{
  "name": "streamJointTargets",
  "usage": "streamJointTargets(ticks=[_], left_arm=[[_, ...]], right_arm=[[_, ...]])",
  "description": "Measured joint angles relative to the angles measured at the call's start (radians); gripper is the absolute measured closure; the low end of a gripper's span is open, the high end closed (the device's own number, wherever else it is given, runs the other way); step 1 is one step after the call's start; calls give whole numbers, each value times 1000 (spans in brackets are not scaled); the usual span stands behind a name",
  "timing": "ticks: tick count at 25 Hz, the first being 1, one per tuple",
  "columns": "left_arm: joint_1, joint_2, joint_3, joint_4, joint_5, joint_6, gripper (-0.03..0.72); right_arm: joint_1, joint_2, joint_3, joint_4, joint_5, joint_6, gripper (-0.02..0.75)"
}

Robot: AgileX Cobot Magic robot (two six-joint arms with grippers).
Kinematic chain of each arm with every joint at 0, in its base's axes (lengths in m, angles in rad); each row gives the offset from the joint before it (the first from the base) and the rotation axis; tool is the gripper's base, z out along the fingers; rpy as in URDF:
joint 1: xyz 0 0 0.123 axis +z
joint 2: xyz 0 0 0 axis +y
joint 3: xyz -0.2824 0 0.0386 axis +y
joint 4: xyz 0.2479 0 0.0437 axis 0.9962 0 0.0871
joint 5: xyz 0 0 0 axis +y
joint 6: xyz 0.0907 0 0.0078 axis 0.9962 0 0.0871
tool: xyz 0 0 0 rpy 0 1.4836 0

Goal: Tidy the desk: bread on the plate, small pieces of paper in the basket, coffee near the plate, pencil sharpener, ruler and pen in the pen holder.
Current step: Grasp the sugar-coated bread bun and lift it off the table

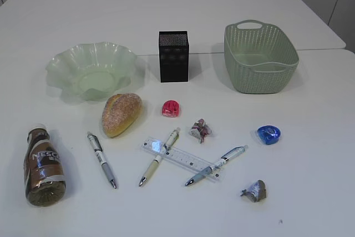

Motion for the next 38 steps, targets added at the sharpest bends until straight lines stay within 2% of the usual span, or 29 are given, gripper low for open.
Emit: streamJointTargets(ticks=[11,21,28,35,38], left_arm=[[0,0,-2,0,2,0,294],[0,8,-77,3,20,0,294],[0,143,-85,2,110,0,294],[0,303,-245,-7,127,0,294],[0,385,-346,-7,128,0,284]], right_arm=[[0,0,0,2,0,0,177],[0,0,0,4,0,0,177],[0,15,-37,4,1,62,179],[0,203,-95,9,-7,91,179],[0,381,-162,9,-59,93,179]])
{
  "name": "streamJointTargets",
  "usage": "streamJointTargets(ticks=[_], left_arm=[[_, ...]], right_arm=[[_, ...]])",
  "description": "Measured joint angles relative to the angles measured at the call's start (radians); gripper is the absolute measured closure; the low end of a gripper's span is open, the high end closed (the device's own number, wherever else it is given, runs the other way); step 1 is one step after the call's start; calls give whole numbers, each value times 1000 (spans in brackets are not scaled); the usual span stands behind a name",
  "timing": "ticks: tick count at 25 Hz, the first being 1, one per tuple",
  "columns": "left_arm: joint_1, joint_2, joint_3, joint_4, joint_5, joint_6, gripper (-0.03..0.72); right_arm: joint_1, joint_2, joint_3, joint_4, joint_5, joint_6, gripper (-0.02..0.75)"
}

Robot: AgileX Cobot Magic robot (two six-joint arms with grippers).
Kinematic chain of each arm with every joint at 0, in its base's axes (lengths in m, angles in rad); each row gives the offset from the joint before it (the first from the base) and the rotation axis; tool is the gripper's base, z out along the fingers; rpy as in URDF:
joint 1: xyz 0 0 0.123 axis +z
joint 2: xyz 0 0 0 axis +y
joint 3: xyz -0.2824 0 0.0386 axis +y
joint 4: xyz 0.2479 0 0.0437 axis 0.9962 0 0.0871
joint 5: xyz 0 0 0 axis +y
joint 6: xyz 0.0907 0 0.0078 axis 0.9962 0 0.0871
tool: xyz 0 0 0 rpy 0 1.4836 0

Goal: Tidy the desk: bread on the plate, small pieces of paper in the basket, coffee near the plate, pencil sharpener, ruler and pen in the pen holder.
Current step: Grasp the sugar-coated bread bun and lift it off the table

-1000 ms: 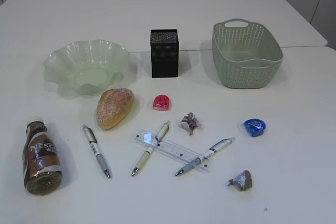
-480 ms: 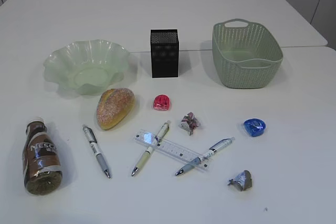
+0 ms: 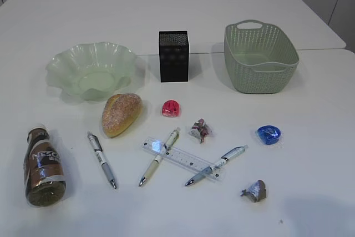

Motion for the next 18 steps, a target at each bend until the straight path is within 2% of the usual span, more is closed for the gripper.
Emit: streamJointTargets(ticks=[6,10,18], left_arm=[[0,173,-183,-15,22,-7,210],[0,327,-266,-112,24,-11,179],[0,677,-344,-256,20,-13,171]], right_arm=[[0,254,-57,2,-149,0,183],[0,377,-81,3,-176,0,183],[0,516,-147,7,-190,0,185]])
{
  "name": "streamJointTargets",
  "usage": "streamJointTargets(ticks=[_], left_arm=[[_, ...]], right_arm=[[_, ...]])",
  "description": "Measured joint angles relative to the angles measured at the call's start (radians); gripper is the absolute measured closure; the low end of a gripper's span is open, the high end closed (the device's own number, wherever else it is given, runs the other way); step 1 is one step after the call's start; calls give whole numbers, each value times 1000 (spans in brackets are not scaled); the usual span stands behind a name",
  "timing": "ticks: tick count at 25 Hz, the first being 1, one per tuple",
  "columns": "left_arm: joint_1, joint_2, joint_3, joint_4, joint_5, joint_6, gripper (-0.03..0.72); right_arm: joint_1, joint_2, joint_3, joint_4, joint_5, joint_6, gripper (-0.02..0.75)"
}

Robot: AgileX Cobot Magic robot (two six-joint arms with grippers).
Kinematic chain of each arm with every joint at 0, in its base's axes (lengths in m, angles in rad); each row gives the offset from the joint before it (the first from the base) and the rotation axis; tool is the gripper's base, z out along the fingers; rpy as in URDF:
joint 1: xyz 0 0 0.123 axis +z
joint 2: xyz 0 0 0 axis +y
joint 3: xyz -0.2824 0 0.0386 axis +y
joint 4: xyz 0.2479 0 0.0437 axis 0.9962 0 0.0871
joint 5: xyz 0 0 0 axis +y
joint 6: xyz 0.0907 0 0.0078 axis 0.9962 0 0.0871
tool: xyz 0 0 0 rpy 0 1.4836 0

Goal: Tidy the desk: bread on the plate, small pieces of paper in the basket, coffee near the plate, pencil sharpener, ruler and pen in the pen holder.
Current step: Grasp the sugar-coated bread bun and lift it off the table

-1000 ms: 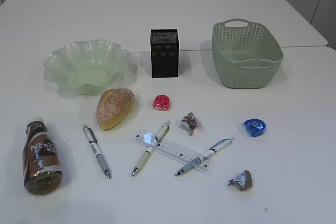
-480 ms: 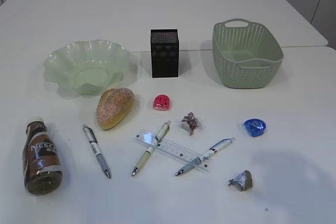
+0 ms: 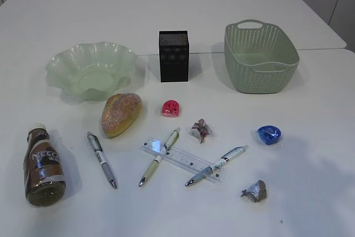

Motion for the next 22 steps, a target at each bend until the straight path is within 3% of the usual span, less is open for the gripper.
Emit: streamJointTargets(ticks=[5,15,22], left_arm=[[-38,212,-63,-11,-9,8,164],[-274,576,-322,70,-19,12,137],[-335,806,-498,136,-23,14,87]], right_arm=[[0,44,-26,13,-4,0,185],[0,78,-43,18,-23,0,186],[0,80,-43,20,-31,0,186]])
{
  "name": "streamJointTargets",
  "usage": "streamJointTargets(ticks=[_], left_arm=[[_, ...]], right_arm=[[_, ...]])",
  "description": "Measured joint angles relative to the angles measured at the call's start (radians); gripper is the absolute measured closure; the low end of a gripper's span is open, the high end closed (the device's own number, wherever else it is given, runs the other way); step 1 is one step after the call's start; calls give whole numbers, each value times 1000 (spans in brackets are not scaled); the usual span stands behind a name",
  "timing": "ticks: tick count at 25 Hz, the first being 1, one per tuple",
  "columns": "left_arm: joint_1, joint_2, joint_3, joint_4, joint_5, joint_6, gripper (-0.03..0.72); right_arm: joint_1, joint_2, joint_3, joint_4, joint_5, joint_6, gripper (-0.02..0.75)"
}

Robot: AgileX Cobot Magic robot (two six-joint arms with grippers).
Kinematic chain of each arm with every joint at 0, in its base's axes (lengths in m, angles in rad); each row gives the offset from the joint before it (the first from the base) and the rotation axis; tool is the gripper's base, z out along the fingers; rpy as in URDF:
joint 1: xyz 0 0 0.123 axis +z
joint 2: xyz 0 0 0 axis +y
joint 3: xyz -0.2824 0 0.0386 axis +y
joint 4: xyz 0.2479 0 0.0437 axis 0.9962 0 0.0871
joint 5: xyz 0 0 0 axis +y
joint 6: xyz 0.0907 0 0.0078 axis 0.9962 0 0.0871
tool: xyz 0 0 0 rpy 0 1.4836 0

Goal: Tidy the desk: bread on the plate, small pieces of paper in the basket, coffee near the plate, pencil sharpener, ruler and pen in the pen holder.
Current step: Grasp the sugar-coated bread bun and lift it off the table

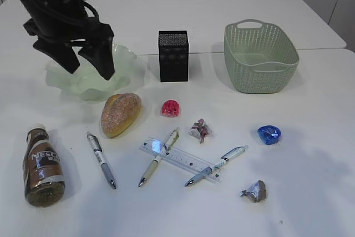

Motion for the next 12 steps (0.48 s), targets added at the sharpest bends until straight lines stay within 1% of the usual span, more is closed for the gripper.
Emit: streamJointTargets(ticks=[4,12], left_arm=[[0,85,-40,8,-2,0,86],[0,200,-67,12,-4,0,86]], right_arm=[[0,0,0,-7,-2,0,186],[0,1,0,-23,-4,0,186]])
